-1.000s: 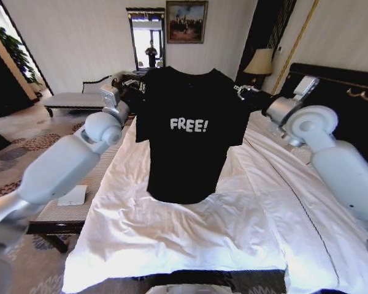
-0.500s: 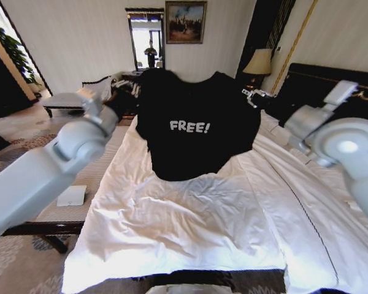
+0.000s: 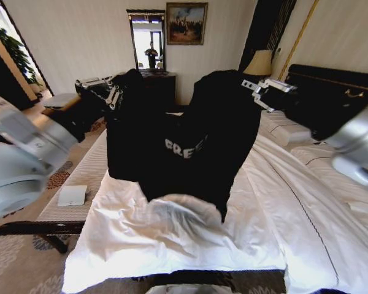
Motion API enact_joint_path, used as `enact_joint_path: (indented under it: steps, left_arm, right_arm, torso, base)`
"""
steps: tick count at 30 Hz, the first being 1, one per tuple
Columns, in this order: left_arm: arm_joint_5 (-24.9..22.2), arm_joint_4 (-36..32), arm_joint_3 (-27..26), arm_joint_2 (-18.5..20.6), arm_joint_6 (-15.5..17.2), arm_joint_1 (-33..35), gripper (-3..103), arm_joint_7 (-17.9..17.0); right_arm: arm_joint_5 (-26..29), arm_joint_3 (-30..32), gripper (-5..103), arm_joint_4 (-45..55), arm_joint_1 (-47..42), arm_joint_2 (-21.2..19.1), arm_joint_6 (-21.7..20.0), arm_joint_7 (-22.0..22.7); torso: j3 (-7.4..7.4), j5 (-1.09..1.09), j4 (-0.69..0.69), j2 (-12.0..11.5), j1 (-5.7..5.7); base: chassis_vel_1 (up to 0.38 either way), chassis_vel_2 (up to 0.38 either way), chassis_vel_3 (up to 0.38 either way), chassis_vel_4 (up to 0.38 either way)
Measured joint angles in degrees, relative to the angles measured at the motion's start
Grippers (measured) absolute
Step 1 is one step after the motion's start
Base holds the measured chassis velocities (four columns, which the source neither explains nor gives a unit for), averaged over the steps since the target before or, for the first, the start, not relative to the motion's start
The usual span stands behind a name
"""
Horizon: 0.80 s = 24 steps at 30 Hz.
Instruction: Fold the clothes on the bed.
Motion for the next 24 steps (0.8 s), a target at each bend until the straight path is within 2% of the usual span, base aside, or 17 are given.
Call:
enact_joint_path:
  steps: [1,3,5,7,9,10,11,12,13,15,16,17,18,20,22,23,24]
  left_arm:
    - [0.0,0.0,0.0,0.0,0.0,0.0,1,0.0]
    - [-1.55,0.84,-3.61,-0.39,1.04,4.16,1,-0.44]
    - [0.94,1.91,-2.2,-3.08,2.44,5.86,1,-0.95]
    - [1.65,2.18,-1.59,-3.96,2.85,6.18,1,-1.12]
    - [7.4,4.45,4.7,-10.12,5.54,7.1,1,-2.3]
    - [7.4,4.45,4.7,-10.12,5.54,7.1,1,-2.3]
    - [9.73,5.62,7.73,-12.4,6.42,6.89,1,-2.82]
    - [13.86,7.93,13.93,-16.7,7.55,6.12,1,-3.54]
    - [15.69,9.37,17.02,-18.93,7.97,5.68,1,-3.8]
    - [16.52,10.36,18.28,-19.96,8.11,5.43,1,-3.94]
    - [18.59,13.79,21.81,-22.84,8.42,4.47,1,-4.4]
    - [21.45,19.86,27.92,-27.81,8.52,1.72,1,-4.73]
    - [22.65,22.54,30.77,-30.11,8.49,0.22,1,-4.69]
    - [23.39,24.44,32.45,-31.43,8.43,-0.79,1,-4.68]
    - [27.18,35.96,39.74,-39.26,7.17,-6.12,1,-4.31]
    - [27.99,39.04,41.0,-41.54,6.7,-7.32,1,-4.0]
    - [28.88,44.12,42.89,-45.5,5.94,-9.11,1,-3.21]
  right_arm:
    - [0.0,0.0,0,0.0,0.0,0.0,0.0,0.0]
    - [1.94,-1.57,0,0.29,-0.07,1.29,-1.33,2.91]
    - [-0.21,-4.03,0,-0.64,-2.32,3.81,-2.17,4.16]
    - [-0.98,-4.62,0,-1.07,-2.95,4.45,-2.37,4.33]
    - [-7.77,-11.48,0,-5.8,-5.44,9.11,-3.53,4.68]
    - [-7.77,-11.48,0,-5.8,-5.44,9.11,-3.53,4.68]
    - [-11.19,-15.71,0,-8.42,-5.04,11.29,-3.73,4.67]
    - [-16.08,-22.9,0,-12.9,-3.16,15.25,-3.91,4.28]
    - [-18.72,-27.38,0,-16.03,-1.71,17.83,-3.95,3.86]
    - [-19.81,-29.03,0,-17.32,-1.12,18.85,-3.99,3.64]
    - [-22.8,-32.87,0,-20.68,0.08,21.5,-4.0,2.82]
    - [-28.82,-38.04,0,-27.3,1.5,25.67,-3.92,1.09]
    - [-31.29,-39.7,0,-30.34,1.91,27.34,-3.74,0.37]
    - [-33.02,-40.76,0,-32.46,2.15,28.46,-3.57,-0.1]
    - [-39.19,-43.98,0,-40.95,3.2,32.2,-2.34,-1.71]
    - [-40.87,-44.59,0,-43.53,3.38,33.01,-1.9,-2.22]
    - [-43.34,-45.27,0,-46.96,3.51,33.92,-1.16,-3.14]
  torso:
    - [0.0,0.0,0.0,0.0,0.0]
    - [0.0,-0.01,0.01,0.01,0.0]
    - [0.0,-0.01,0.02,0.01,0.0]
    - [0.0,-0.01,0.02,0.01,0.0]
    - [0.01,-0.04,-0.01,-0.01,0.01]
    - [0.01,-0.04,-0.01,-0.01,0.01]
    - [0.01,-0.02,0.0,-0.01,0.01]
    - [0.03,-0.01,-0.01,-0.03,0.02]
    - [0.03,0.0,0.01,-0.03,0.03]
    - [0.03,0.0,0.01,-0.03,0.03]
    - [0.03,0.01,0.03,-0.03,0.03]
    - [0.03,-0.02,0.05,-0.03,0.04]
    - [0.03,-0.03,0.06,-0.03,0.04]
    - [0.04,-0.06,0.05,-0.04,0.04]
    - [0.03,-0.01,0.03,-0.03,0.04]
    - [0.03,-0.01,0.04,-0.04,0.04]
    - [0.03,0.0,-0.01,-0.03,0.04]
  base:
    - [0.0,0.0,0.0,0.0]
    - [0.0,0.0,0.0,0.0]
    - [0.0,0.0,0.0,0.0]
    - [0.0,0.0,0.0,0.0]
    - [0.0,0.0,0.0,0.0]
    - [0.0,0.0,0.0,0.0]
    - [0.0,0.0,0.0,0.0]
    - [0.0,0.0,0.0,0.0]
    - [0.0,0.0,0.0,0.0]
    - [0.0,0.0,0.0,0.0]
    - [0.0,0.0,0.0,0.0]
    - [0.0,0.0,0.0,0.0]
    - [0.0,0.0,0.0,0.0]
    - [0.0,0.0,0.0,0.0]
    - [0.0,0.0,0.0,0.0]
    - [0.0,0.0,0.0,0.0]
    - [0.0,0.0,0.0,0.0]
